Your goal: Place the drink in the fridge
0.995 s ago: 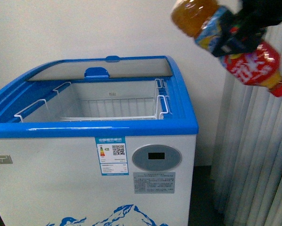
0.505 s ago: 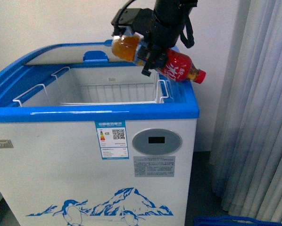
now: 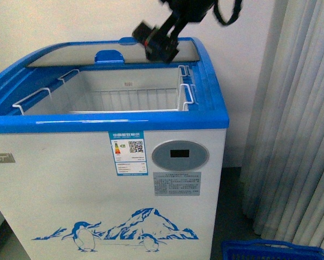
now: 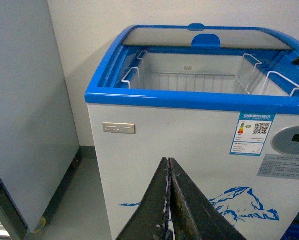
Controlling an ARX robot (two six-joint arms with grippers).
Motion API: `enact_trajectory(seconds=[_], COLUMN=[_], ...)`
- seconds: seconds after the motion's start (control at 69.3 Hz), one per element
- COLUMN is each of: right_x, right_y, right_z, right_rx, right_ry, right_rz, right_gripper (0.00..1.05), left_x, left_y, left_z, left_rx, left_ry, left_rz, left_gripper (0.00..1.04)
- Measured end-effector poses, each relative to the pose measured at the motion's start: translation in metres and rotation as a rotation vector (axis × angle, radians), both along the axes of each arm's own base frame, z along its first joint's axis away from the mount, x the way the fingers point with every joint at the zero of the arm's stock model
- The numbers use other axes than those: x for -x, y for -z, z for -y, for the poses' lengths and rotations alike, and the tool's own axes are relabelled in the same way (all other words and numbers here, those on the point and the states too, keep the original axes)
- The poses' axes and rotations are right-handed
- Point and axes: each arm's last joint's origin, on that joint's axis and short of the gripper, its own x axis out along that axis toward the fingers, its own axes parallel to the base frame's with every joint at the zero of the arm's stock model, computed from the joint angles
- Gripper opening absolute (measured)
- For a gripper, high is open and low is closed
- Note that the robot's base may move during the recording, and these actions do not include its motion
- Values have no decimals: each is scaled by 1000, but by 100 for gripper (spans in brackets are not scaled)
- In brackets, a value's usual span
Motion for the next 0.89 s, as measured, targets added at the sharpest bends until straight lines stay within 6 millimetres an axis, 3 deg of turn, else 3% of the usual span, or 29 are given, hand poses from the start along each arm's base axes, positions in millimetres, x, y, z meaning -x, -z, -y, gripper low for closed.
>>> enact_trajectory(seconds=[0.115, 0.202, 0.26, 0.303, 0.332, 0.346, 0.389, 0.418, 0.462, 0.534, 0.62, 0.707, 0.822, 0.894], right_x=[44, 85, 124, 170, 190, 211, 239, 262, 282, 303, 318, 315, 320, 323], right_y=[-43, -57, -55, -46, -41, -36, -30, -24, -17, -6, 11, 59, 90, 97], right_z=[54, 102, 135, 156, 161, 165, 169, 175, 181, 184, 184, 184, 184, 184], right_rx=[-223, -394, -524, -614, -640, -664, -693, -720, -749, -794, -828, -796, -787, -789], right_ry=[202, 399, 550, 642, 667, 689, 701, 700, 671, 597, 526, 541, 551, 544], right_rz=[7, -62, -145, -223, -252, -276, -304, -244, 4, 272, 439, 388, 374, 390], right_gripper=[97, 97, 97, 97, 97, 97, 97, 94, 86, 74, 59, 34, 4, 3], left_x=[0, 0, 0, 0, 0, 0, 0, 0, 0, 0, 0, 0, 0, 0], left_y=[0, 0, 0, 0, 0, 0, 0, 0, 0, 0, 0, 0, 0, 0], left_z=[0, 0, 0, 0, 0, 0, 0, 0, 0, 0, 0, 0, 0, 0], left_rx=[0, 0, 0, 0, 0, 0, 0, 0, 0, 0, 0, 0, 0, 0], left_ry=[0, 0, 0, 0, 0, 0, 0, 0, 0, 0, 0, 0, 0, -1], left_rz=[-1, -2, -2, -2, -2, -2, -2, -2, -2, -2, -2, -1, -1, -1], left_gripper=[3, 3, 3, 3, 3, 3, 3, 3, 3, 3, 3, 3, 3, 3])
